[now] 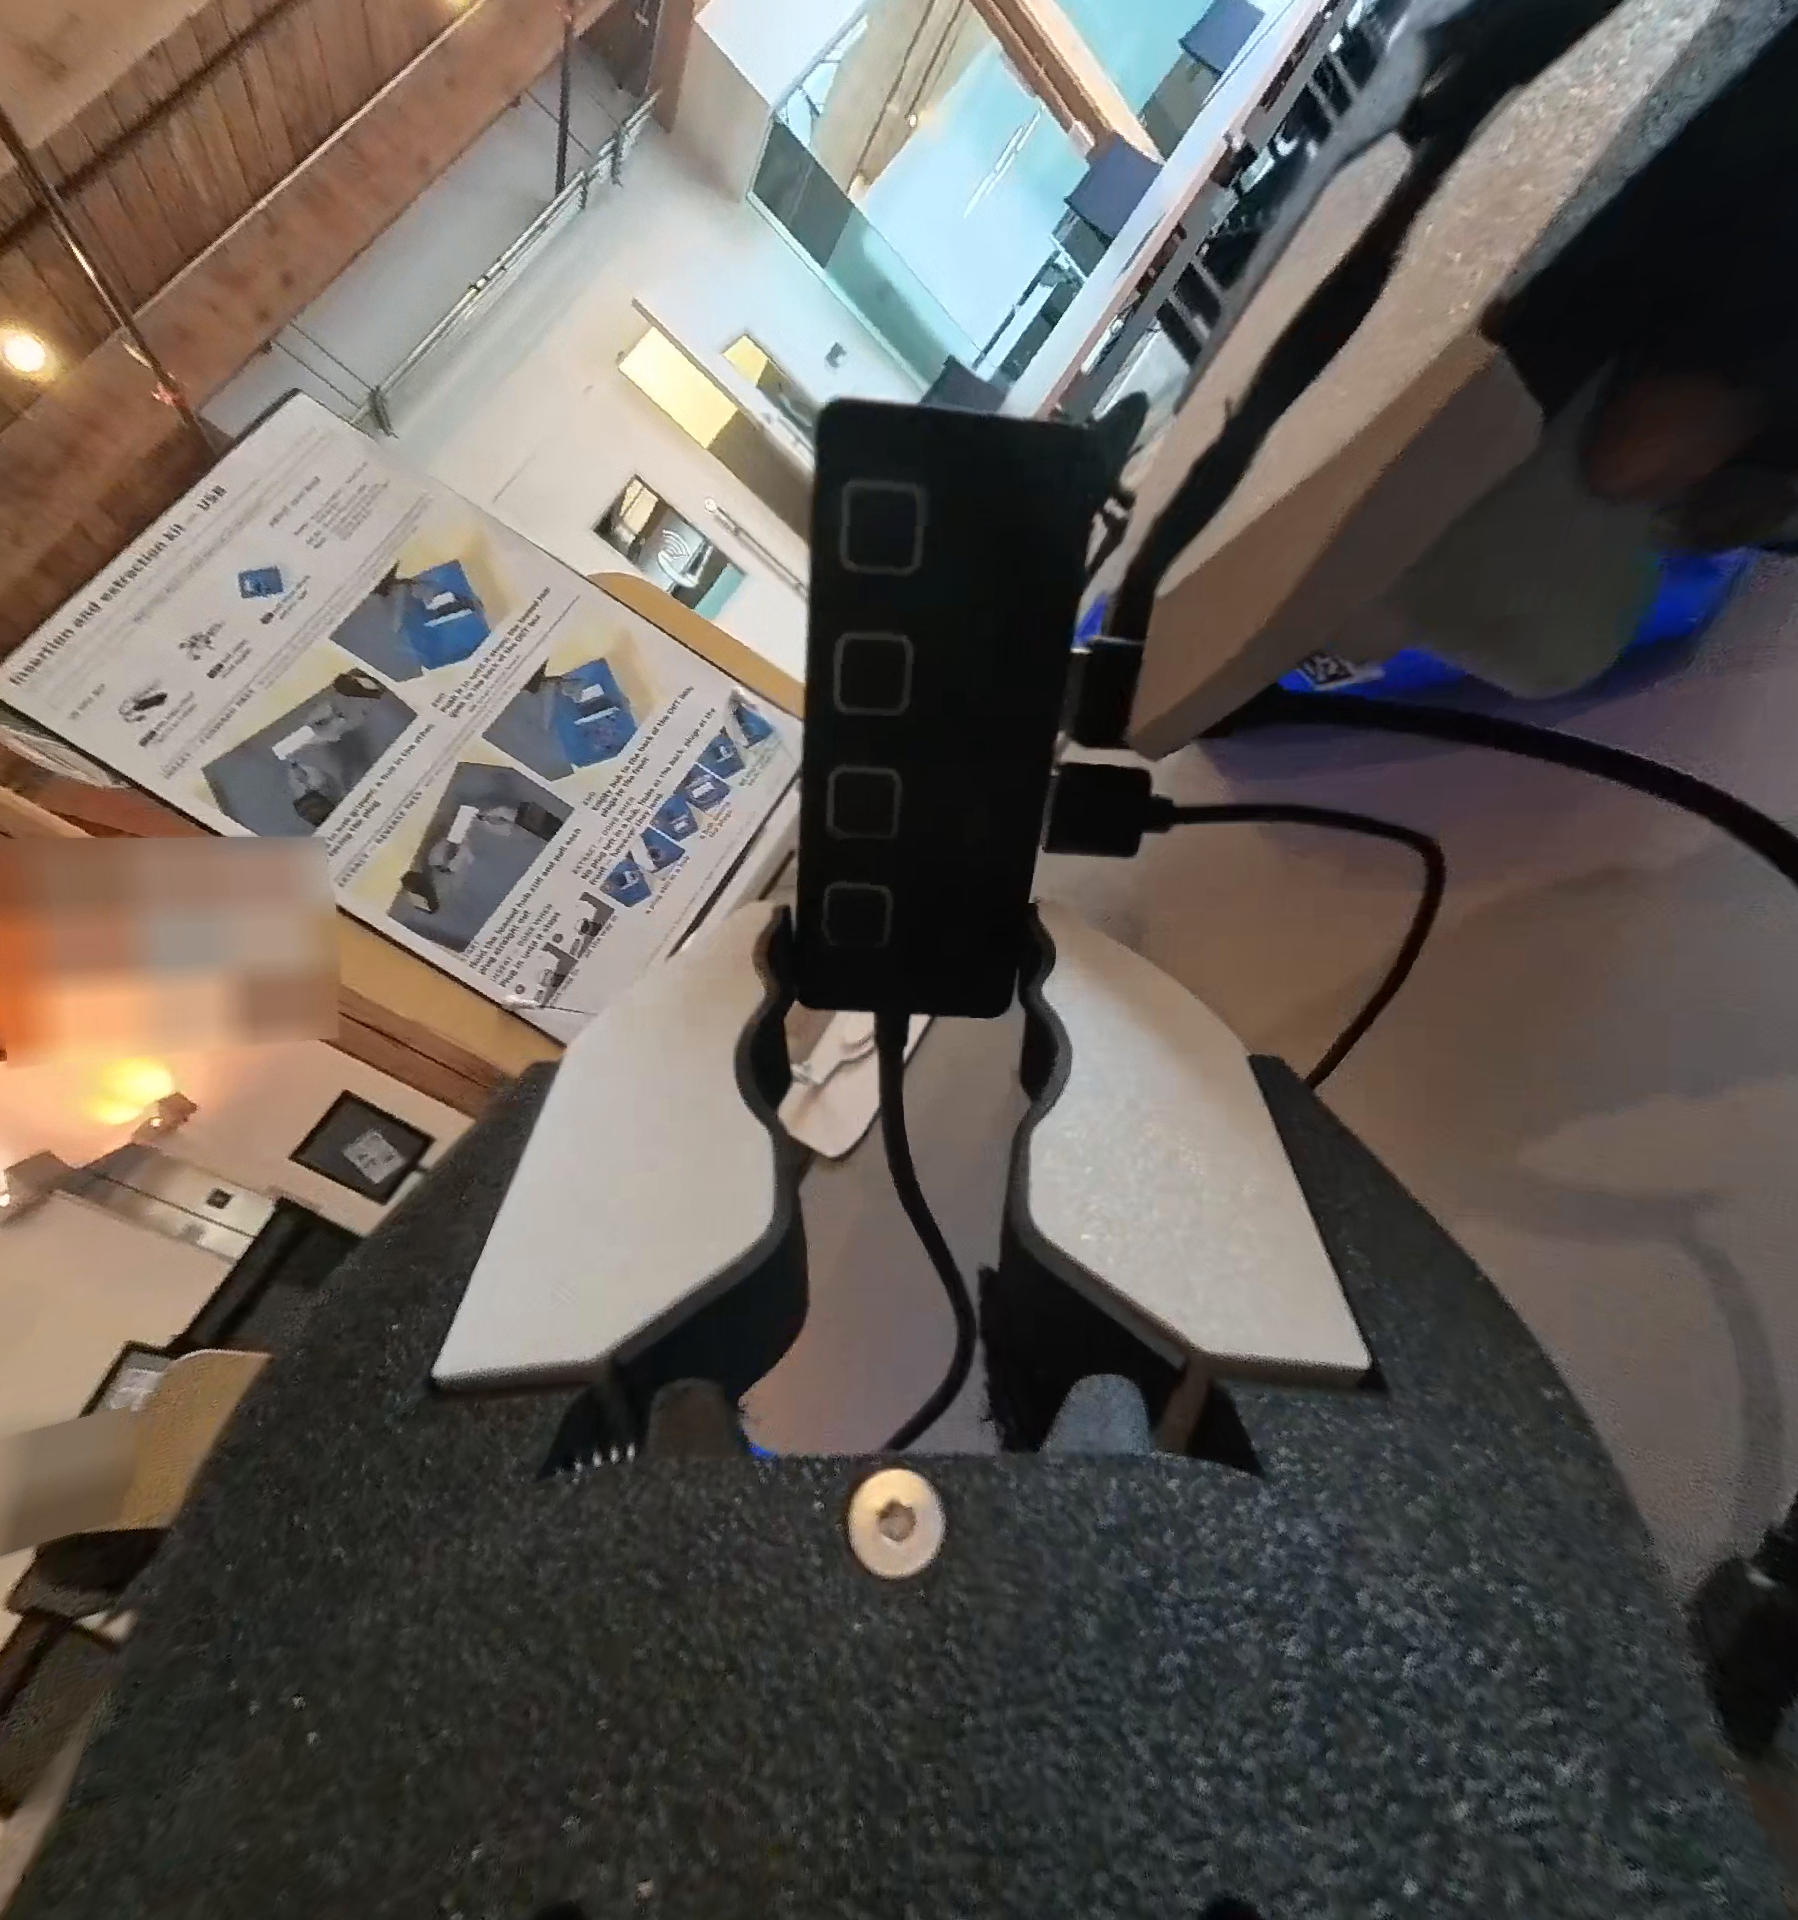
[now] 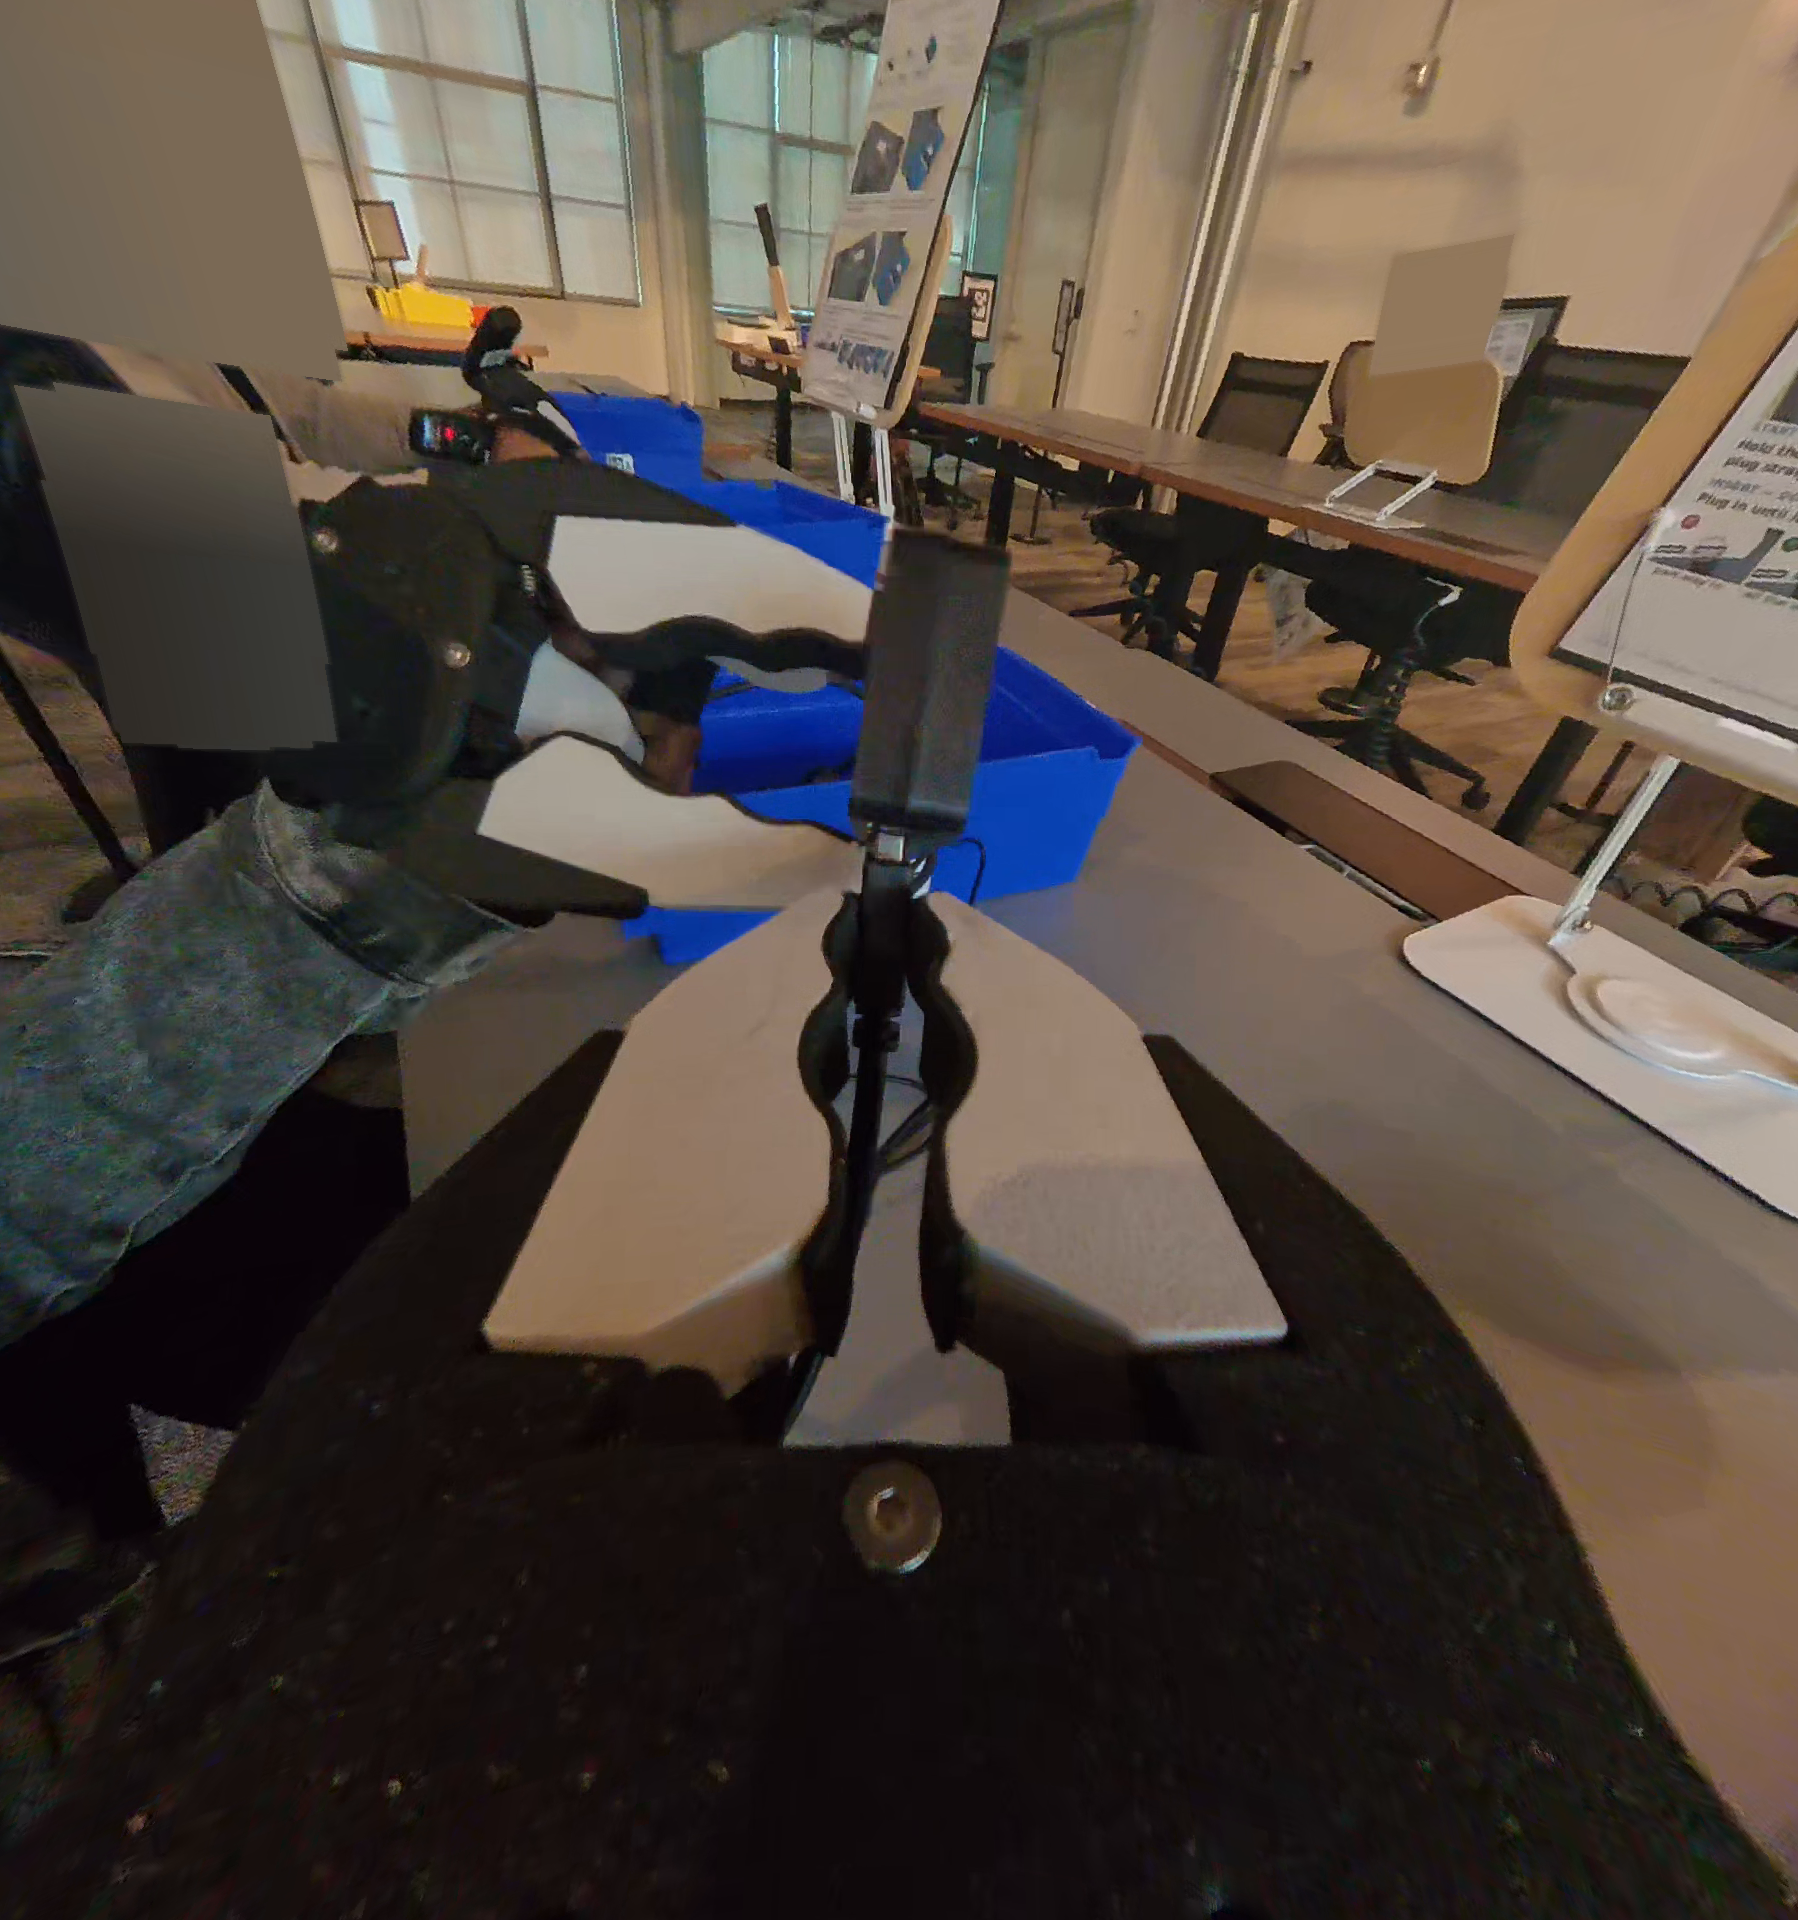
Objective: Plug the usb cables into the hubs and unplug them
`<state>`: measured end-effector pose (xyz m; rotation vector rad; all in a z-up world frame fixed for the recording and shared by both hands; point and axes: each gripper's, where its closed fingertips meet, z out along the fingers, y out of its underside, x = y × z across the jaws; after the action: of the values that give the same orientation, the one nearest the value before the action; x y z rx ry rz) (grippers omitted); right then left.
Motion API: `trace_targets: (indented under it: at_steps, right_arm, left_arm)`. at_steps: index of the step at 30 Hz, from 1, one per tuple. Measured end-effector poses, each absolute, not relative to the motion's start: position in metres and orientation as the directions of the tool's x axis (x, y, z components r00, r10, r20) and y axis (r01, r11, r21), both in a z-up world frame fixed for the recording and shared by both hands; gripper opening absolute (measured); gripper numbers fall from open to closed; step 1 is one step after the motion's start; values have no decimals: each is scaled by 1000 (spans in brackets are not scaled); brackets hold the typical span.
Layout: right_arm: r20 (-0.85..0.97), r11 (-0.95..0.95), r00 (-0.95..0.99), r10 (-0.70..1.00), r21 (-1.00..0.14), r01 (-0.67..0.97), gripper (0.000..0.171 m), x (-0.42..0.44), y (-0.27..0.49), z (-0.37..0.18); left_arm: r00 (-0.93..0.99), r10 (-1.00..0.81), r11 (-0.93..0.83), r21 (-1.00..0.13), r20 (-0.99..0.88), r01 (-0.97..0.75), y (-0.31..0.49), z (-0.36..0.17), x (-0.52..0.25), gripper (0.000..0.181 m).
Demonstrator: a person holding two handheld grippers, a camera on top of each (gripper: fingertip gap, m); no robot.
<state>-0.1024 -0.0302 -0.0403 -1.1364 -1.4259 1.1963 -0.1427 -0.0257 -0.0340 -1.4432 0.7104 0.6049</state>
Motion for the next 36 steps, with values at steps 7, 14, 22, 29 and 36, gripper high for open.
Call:
trace_targets:
  at_steps: [7, 14, 22, 29, 36]
  right_arm:
    - [65, 80, -155, 986, -992, 93, 8, -93, -28, -44]
    - [-23, -17, -155, 988, -999, 43, 8, -88, -21, -41]
    - [-18, -5, -141, 990, -996, 90, 7, -84, -12, -56]
    - [26, 44, -144, 989, -991, 123, 7, -88, -17, -58]
    - [46, 67, -150, 988, -988, 138, 8, -88, -24, -62]
  left_arm:
    - [687, -54, 78, -689, -725, -721, -24, -31, -136, 43]
    - [733, 23, 106, -727, -680, -678, -18, -21, -132, 33]
    - [676, -68, 63, -679, -734, -731, -8, -44, -129, 29]
    - [364, 18, -19, -364, -931, -931, -6, -50, -132, 71]
    - [373, 65, -53, -376, -926, -925, -5, -49, -134, 44]
